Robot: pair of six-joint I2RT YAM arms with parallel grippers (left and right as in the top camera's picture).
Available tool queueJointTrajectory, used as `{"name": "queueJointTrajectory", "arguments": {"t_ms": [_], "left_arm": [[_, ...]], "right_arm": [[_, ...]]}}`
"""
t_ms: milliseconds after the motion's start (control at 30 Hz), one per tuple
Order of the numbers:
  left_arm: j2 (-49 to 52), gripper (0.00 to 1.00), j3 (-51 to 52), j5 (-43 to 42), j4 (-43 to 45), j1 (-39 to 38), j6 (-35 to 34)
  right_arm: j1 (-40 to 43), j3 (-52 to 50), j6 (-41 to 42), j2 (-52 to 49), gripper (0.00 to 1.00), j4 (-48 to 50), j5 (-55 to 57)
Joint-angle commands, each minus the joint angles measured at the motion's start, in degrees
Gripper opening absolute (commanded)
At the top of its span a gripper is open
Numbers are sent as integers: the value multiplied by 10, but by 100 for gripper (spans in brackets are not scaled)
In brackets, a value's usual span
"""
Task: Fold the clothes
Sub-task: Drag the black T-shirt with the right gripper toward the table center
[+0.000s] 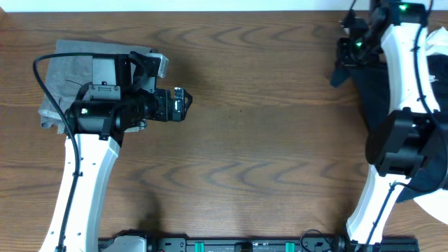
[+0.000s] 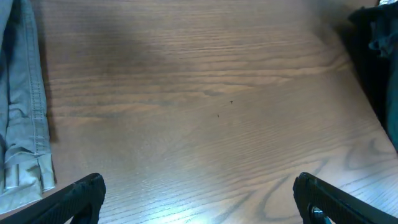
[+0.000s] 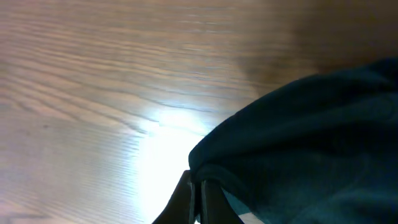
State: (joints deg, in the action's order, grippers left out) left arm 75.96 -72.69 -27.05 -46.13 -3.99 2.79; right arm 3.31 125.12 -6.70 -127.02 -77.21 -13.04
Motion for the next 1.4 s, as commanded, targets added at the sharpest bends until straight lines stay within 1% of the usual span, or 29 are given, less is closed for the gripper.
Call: {"name": "queueJointTrajectory", "arguments": {"t_ms": [0, 133, 333, 633, 833, 1000, 1067, 1100, 1200, 1267, 1300, 1367], "left_arm": [[2, 98, -7, -8, -1, -3, -5], [2, 98, -7, -8, -1, -3, -5], [2, 98, -7, -8, -1, -3, -5], [2, 98, -7, -8, -1, -3, -5], [2, 98, -7, -8, -1, -3, -5], [2, 98, -7, -8, -1, -3, -5], [2, 98, -7, -8, -1, -3, -5], [2, 98, -7, -8, -1, -3, -5], [2, 98, -7, -8, -1, -3, -5], [2, 98, -7, -8, -1, -3, -5], [2, 98, -7, -8, -1, -3, -5], [2, 98, -7, -8, -1, -3, -5]], "right_arm": [[-45, 12, 7, 0, 1, 7, -18], [-91, 0, 11, 0, 1, 35, -18], [-169, -53, 39, -1, 1, 123, -19], [-299, -151, 101, -2, 1, 257, -19], [-377, -195, 133, -2, 1, 298, -20], [-423, -207, 142, -2, 2, 301, -18], [-436, -207, 142, -2, 3, 301, -18], [-440, -207, 142, -2, 5, 303, -18], [-443, -206, 142, -2, 26, 305, -21], [-437, -201, 142, 0, 36, 300, -25], [-433, -198, 142, 1, 40, 296, -25], [-420, -189, 142, 9, 43, 287, -24]]}}
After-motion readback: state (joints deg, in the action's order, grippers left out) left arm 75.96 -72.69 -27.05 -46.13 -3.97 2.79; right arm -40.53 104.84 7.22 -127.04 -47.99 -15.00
